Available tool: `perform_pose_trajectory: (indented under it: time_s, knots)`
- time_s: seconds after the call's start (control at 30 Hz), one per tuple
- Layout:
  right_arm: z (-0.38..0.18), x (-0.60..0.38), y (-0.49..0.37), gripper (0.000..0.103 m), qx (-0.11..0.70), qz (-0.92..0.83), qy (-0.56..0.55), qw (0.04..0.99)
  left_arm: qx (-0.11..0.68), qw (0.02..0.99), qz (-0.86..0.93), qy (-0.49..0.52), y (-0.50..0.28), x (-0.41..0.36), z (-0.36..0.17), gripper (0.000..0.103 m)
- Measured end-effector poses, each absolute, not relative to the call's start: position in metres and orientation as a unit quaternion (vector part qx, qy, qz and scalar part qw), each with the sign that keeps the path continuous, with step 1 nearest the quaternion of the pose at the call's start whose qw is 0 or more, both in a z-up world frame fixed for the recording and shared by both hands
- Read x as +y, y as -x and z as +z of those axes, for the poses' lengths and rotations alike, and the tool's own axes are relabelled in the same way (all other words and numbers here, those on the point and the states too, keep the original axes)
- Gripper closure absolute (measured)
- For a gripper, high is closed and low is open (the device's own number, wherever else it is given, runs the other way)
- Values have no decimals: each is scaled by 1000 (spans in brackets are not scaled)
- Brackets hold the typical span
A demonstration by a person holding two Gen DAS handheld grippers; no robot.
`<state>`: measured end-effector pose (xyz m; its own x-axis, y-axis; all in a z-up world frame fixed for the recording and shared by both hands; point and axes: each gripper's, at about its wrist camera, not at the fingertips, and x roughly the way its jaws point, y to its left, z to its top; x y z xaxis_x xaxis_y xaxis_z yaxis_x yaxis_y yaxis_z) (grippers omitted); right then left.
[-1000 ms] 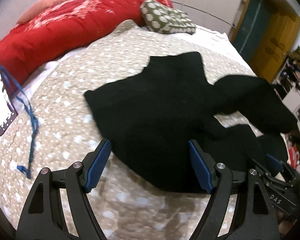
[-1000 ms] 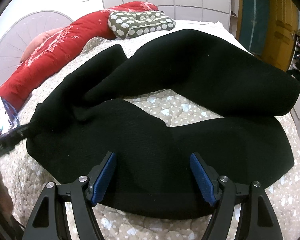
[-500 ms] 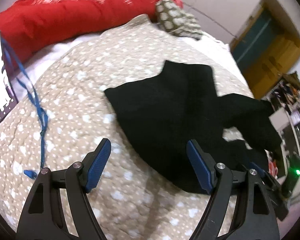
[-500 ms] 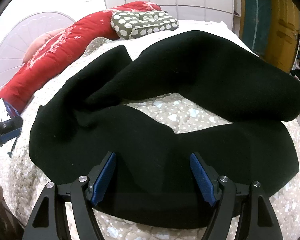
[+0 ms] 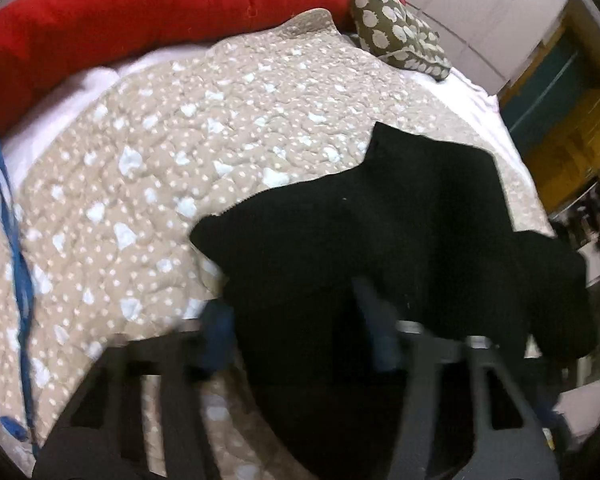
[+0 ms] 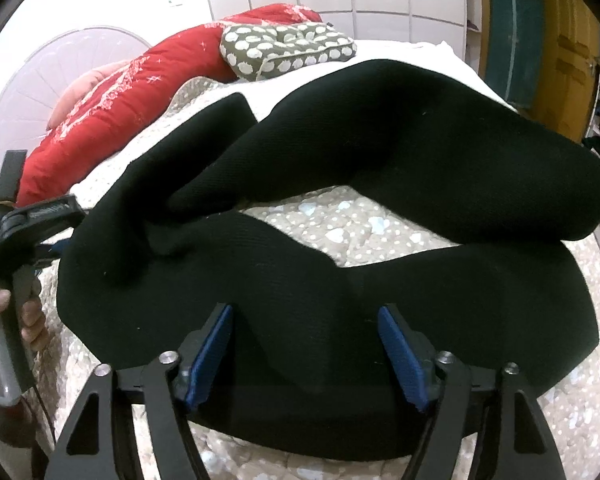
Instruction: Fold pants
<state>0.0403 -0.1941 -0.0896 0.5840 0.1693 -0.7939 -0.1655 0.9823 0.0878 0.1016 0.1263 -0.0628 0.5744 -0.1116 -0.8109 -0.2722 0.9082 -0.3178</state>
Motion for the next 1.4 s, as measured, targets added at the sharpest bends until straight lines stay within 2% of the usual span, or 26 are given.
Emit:
perform_pose_trajectory:
  time_s: [0.03, 0.13, 0.3, 0.5, 0.7, 0.87, 0.93, 0.97, 1.0, 1.13, 1.27, 1.4]
  knots:
    - [-88, -196, -40, 42, 443, 92, -4, 892, 455, 863, 33, 218, -102, 128, -62, 85]
    - [-81, -209, -38, 51, 433, 91, -28, 896, 437, 870, 35, 226, -92, 141, -52, 90]
    - [-67, -230, -26, 54, 418, 65, -14, 906, 390, 886, 88, 235, -49, 186, -29, 90]
    - [-59, -302, -4, 54, 406, -33, -40, 913, 426, 865, 116, 240, -29, 188, -56, 90]
    - [-82, -368, -3, 54, 448, -101, -113, 881, 425, 865, 119, 239, -28, 186, -47, 90]
    - [-95, -377, -11, 49, 443, -102, -157, 877, 436, 859, 126, 237, -29, 182, -50, 90]
    - [-92, -366, -17, 55, 431, -64, -152, 887, 438, 857, 128, 237, -29, 180, -50, 90]
    - [-91, -358, -21, 73, 425, -46, -141, 893, 438, 857, 128, 238, -28, 180, -48, 90]
    - [-88, -350, -24, 97, 423, -49, -124, 896, 439, 857, 127, 238, -27, 179, -46, 90]
    - [-49, -351, -3, 97, 383, -31, -100, 918, 432, 862, 115, 239, -17, 177, -32, 90]
    - [-20, -374, 23, 97, 379, -50, -82, 920, 444, 856, 91, 249, -7, 172, -34, 90]
    - [-44, -390, 24, 97, 414, -86, -81, 903, 468, 850, 97, 222, -2, 158, -52, 87]
